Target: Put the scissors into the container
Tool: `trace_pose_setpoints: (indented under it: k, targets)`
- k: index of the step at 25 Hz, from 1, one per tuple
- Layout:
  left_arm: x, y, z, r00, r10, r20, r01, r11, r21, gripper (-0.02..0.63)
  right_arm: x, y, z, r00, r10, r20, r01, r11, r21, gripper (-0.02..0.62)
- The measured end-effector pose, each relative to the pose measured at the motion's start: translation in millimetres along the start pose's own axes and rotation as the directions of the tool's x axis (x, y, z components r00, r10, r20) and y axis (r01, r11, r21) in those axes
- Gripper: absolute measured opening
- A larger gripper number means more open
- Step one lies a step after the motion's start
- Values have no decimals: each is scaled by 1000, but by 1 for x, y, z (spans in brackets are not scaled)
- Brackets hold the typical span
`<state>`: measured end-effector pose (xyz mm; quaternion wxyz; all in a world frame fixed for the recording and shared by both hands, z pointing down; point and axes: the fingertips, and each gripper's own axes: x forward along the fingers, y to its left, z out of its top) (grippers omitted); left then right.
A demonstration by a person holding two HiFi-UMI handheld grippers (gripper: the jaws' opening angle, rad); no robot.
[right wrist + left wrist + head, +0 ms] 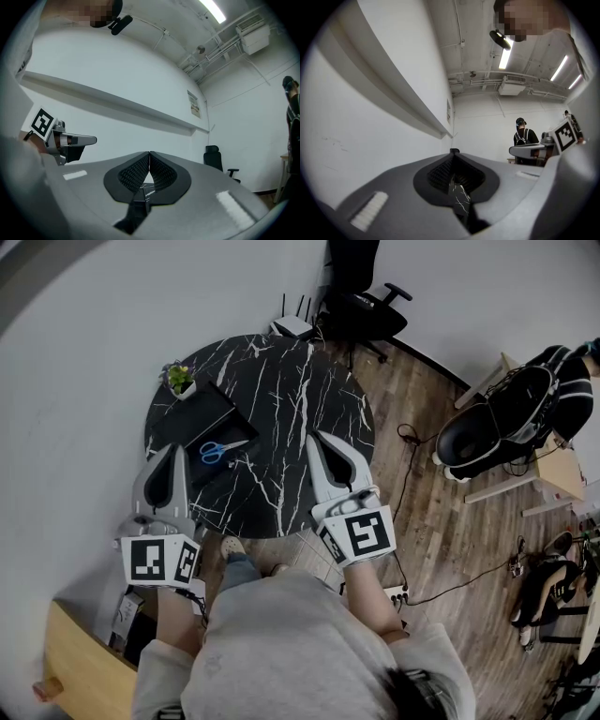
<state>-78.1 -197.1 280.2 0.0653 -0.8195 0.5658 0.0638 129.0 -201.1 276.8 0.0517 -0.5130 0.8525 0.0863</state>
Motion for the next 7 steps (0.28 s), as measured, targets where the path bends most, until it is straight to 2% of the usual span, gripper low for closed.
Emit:
trace_pose_setpoints:
  k: [7]
  targets:
    - [2,-1,1,1000,5,4,-5,1000,3,60,0,-3,1,1000,-1,8,1,1000,3,5]
